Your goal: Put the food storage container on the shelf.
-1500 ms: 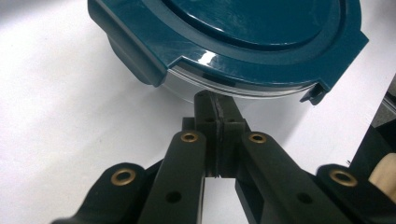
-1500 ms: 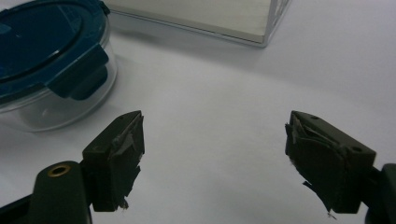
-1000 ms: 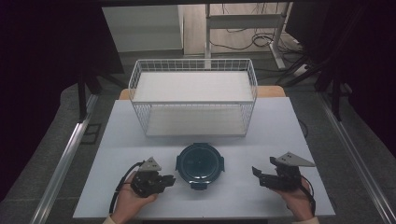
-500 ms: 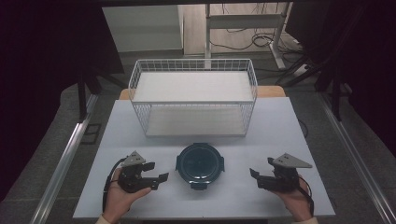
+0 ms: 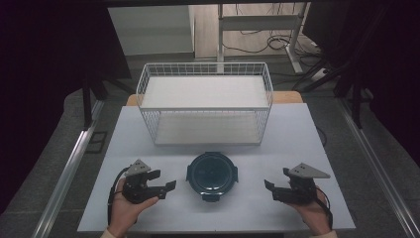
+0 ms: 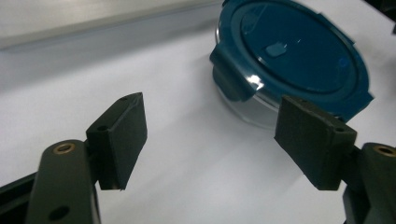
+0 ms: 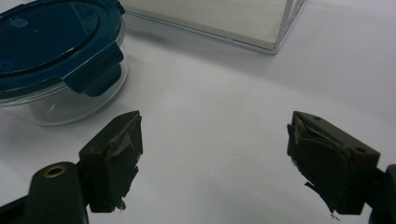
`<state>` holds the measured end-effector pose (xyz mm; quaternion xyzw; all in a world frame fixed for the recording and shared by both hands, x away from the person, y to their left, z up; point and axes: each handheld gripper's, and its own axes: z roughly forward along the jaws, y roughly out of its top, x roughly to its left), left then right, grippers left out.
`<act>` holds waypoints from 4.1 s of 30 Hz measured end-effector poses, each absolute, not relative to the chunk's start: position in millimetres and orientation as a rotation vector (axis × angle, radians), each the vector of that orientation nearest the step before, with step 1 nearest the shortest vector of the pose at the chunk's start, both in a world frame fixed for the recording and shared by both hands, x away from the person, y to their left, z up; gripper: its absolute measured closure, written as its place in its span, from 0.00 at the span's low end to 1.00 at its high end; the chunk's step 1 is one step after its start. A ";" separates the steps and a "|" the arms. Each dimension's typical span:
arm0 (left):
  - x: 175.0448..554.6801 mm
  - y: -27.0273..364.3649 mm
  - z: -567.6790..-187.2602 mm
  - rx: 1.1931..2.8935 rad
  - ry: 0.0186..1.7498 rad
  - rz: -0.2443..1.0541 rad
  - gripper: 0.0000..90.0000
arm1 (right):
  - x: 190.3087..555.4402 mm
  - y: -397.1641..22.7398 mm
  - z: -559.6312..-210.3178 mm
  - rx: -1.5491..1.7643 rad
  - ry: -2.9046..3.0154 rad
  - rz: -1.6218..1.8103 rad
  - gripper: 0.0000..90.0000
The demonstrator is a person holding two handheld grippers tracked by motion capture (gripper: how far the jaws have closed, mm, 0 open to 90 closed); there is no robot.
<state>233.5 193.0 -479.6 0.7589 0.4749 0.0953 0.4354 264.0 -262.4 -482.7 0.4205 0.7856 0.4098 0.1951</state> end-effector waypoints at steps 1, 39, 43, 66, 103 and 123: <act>233.6 193.0 -479.2 1.885 1.182 0.234 0.28 | 264.0 -262.4 -483.0 1.182 2.204 1.148 0.20; 287.2 165.5 -466.0 1.805 1.230 -0.045 0.20 | 307.7 -177.5 -460.4 1.352 2.394 1.376 0.19; 286.6 169.1 -472.0 1.776 1.248 -0.081 0.20 | 308.1 -174.7 -468.8 1.390 2.402 1.367 0.19; 299.5 145.9 -510.6 1.782 1.274 -0.316 0.17 | 314.9 -157.3 -504.2 1.628 2.487 1.393 0.10; 287.2 147.4 -511.0 1.699 1.292 -0.402 0.39 | 301.6 -166.6 -504.4 1.807 2.383 1.582 0.36; 278.0 146.4 -495.7 1.713 1.256 -0.332 0.46 | 293.6 -169.0 -490.9 1.717 2.346 1.619 0.38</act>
